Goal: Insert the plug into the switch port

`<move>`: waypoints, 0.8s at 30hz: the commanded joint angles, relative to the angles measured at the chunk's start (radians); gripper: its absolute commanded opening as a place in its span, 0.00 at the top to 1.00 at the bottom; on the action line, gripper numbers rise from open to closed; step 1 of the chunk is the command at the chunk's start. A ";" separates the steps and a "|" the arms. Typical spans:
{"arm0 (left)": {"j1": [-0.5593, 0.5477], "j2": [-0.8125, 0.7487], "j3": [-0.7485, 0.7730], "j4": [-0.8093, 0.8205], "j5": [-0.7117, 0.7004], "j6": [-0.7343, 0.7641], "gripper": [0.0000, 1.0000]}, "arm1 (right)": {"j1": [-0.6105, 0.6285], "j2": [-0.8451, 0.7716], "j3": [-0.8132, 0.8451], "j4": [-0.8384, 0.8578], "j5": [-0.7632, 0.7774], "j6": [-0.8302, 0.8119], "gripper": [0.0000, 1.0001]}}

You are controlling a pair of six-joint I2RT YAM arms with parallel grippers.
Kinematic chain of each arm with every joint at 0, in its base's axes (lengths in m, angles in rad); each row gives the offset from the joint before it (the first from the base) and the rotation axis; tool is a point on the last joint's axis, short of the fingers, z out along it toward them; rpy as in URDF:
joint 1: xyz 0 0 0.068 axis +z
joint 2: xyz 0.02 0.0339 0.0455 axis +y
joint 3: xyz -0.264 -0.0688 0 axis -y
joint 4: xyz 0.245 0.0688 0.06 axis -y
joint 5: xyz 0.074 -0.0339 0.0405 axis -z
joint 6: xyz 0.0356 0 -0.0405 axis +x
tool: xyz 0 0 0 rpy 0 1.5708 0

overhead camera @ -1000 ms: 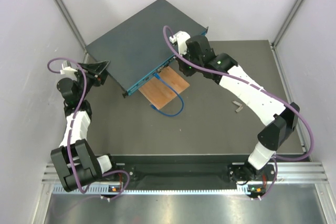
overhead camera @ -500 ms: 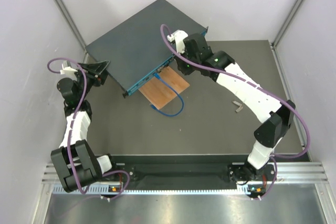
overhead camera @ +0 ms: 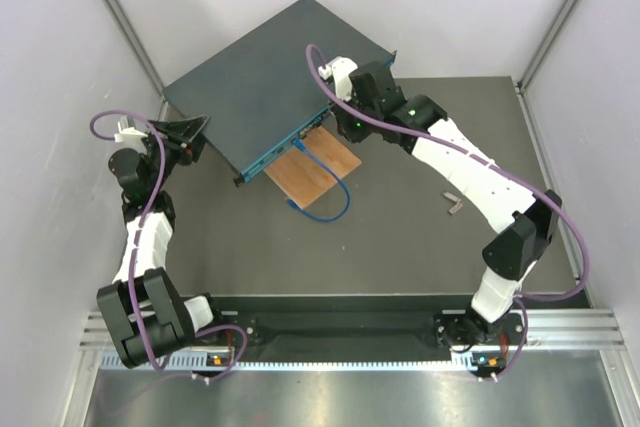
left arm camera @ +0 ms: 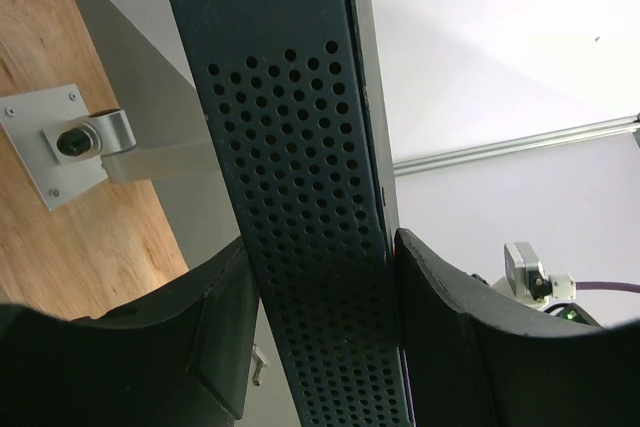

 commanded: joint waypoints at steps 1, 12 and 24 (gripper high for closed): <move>-0.062 -0.020 0.007 0.018 0.076 0.129 1.00 | 0.016 0.021 0.062 0.026 -0.085 -0.001 1.00; -0.064 -0.021 0.008 0.008 0.079 0.137 1.00 | 0.017 0.040 0.094 0.022 -0.096 -0.017 1.00; -0.062 -0.018 0.002 -0.002 0.074 0.143 1.00 | 0.016 0.012 0.082 0.008 -0.111 -0.040 1.00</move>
